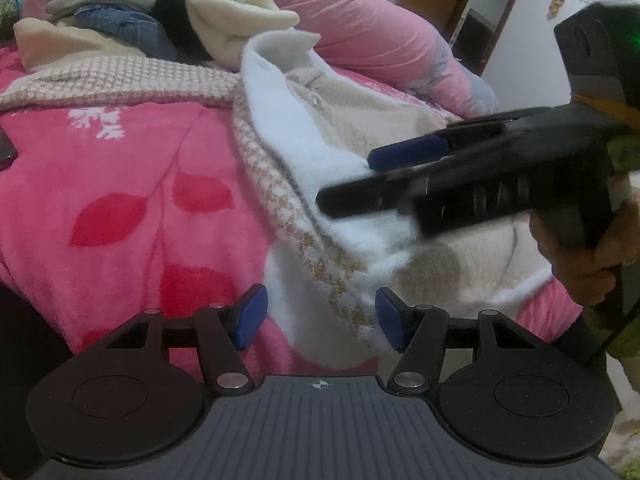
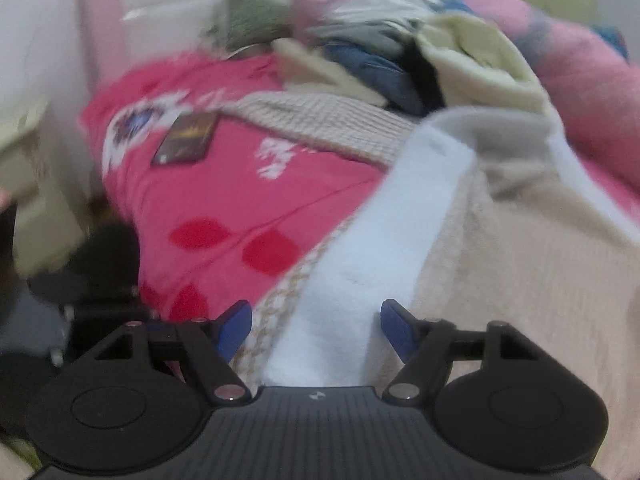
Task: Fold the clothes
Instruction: 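Pinch the white lining edge with the right tool and fold it over the front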
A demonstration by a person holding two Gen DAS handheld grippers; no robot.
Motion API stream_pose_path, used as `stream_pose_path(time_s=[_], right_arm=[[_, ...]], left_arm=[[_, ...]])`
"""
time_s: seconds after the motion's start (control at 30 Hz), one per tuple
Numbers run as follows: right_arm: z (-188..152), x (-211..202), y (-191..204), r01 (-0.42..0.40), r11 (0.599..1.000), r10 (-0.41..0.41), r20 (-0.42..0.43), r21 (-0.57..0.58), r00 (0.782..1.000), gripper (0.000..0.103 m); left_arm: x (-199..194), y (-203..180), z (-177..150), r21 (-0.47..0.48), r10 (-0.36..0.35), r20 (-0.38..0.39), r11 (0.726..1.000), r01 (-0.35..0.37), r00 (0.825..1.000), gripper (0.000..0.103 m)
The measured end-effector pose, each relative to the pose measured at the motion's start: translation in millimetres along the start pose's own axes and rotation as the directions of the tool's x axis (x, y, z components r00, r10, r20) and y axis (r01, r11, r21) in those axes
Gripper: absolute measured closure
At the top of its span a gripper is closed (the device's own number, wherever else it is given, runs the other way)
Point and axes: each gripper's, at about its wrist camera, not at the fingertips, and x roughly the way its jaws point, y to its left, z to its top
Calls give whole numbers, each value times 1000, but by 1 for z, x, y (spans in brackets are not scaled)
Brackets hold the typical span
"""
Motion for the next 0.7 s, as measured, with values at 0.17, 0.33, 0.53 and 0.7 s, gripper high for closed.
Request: stream_pose_path(time_s=[0.17, 0.33, 0.53, 0.7], right_arm=[[-23, -11, 19, 110, 970, -98, 63, -218, 993, 39], [-30, -10, 25, 31, 940, -12, 59, -339, 998, 43], [-31, 20, 4, -43, 953, 44, -3, -301, 999, 65], [-28, -10, -30, 15, 993, -1, 114, -116, 993, 94]], left_arm=[[2, 2, -1, 18, -5, -12, 1000, 5, 1000, 43], [2, 3, -2, 28, -5, -28, 1000, 6, 1000, 43], [3, -1, -2, 35, 17, -34, 999, -16, 999, 43], [1, -3, -1, 51, 29, -43, 998, -26, 999, 43]])
